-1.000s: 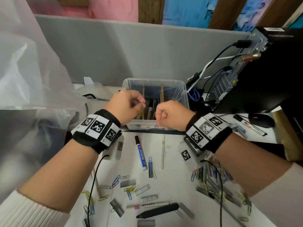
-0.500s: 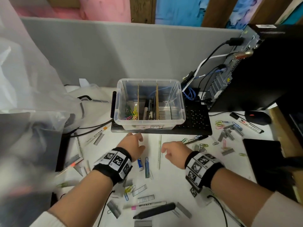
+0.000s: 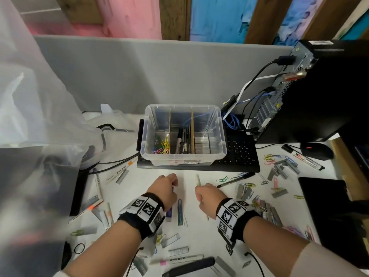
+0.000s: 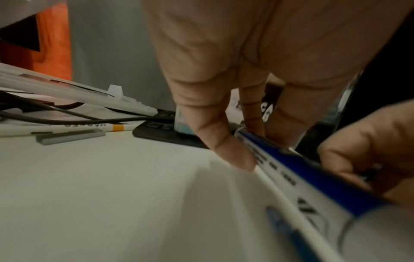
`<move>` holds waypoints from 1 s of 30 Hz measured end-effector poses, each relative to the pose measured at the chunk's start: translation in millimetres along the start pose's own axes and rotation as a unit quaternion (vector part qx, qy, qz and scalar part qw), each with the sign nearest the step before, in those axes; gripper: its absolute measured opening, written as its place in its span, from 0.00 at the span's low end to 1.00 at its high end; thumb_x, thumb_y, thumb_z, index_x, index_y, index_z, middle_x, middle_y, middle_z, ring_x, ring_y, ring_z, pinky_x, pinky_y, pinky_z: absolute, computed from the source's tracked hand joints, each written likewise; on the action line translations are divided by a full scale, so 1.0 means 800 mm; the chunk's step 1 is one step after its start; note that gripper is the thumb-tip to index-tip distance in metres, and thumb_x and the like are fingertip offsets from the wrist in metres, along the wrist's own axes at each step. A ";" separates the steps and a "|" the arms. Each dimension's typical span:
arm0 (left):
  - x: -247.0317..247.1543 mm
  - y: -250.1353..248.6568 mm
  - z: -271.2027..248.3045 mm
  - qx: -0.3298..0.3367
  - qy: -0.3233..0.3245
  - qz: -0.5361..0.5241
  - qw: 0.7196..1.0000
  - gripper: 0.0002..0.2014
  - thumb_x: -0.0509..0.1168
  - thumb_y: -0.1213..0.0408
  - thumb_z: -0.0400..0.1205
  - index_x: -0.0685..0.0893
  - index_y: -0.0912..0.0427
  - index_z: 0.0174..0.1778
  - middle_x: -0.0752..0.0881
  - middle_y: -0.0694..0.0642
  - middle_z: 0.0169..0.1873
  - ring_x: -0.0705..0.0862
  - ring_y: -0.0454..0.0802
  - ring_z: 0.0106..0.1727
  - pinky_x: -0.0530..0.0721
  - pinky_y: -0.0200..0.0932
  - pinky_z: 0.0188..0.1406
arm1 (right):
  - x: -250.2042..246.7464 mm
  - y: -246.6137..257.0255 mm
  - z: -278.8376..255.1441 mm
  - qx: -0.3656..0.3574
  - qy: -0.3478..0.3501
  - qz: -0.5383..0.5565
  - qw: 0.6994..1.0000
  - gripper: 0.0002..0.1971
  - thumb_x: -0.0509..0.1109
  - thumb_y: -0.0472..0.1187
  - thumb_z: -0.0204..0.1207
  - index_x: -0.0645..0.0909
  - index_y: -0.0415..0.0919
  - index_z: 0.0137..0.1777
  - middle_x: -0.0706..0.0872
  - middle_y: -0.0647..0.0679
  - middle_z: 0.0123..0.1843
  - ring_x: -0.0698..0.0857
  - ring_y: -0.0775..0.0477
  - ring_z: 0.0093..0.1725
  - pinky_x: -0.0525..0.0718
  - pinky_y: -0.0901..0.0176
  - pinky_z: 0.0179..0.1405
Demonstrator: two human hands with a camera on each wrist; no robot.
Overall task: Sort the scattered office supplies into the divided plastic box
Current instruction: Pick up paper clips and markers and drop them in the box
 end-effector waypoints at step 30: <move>-0.196 -0.131 0.048 0.104 -0.129 0.044 0.985 0.22 0.64 0.72 0.79 0.76 0.55 0.70 0.74 0.60 0.65 0.78 0.58 0.63 0.76 0.41 0.59 | -0.007 0.035 -0.005 -0.078 -0.040 -0.095 0.992 0.07 0.57 0.36 0.83 0.68 0.38 0.59 0.79 0.41 0.56 0.81 0.39 0.53 0.78 0.51 0.48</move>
Point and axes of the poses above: each hand's wrist, its own z-axis towards the middle knuckle, its own x-axis out of the palm, y = z × x, the point moved 10 cm from there along z, towards the middle knuckle
